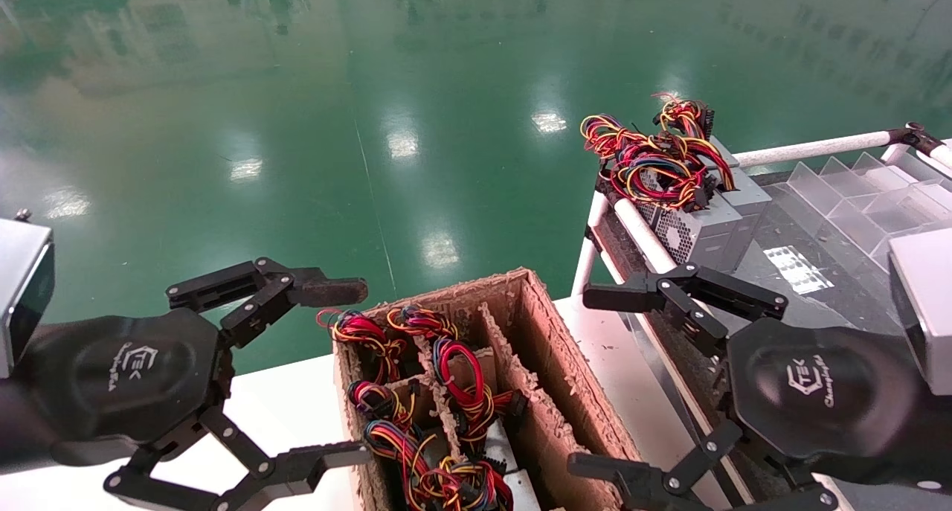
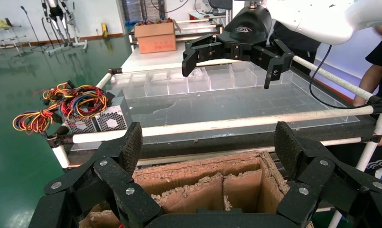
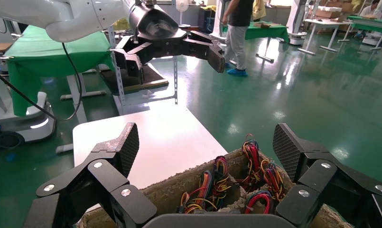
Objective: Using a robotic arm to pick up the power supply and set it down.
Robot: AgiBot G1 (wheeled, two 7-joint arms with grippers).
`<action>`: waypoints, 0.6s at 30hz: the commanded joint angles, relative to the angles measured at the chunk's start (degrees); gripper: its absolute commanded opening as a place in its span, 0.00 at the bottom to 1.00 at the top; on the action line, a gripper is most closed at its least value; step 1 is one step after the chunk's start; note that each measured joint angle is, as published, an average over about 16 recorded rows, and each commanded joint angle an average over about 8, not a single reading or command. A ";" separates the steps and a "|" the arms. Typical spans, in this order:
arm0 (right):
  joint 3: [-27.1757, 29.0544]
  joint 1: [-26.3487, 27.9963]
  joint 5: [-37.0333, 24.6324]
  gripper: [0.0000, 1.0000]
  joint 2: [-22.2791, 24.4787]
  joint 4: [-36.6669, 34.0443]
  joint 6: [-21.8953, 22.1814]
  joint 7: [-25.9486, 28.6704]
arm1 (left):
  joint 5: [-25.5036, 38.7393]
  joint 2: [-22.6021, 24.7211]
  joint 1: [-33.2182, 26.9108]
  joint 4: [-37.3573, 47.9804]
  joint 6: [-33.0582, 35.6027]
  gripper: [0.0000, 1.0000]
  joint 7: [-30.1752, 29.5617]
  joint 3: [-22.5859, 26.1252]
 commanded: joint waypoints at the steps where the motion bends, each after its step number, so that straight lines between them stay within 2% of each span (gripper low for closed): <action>1: 0.00 0.00 0.00 1.00 0.00 0.00 0.00 0.00 | 0.00 0.00 0.00 0.00 0.00 0.00 0.00 0.00; 18: 0.00 0.00 0.00 1.00 0.00 0.00 0.00 0.00 | 0.00 0.00 0.00 0.00 0.00 0.00 0.00 0.00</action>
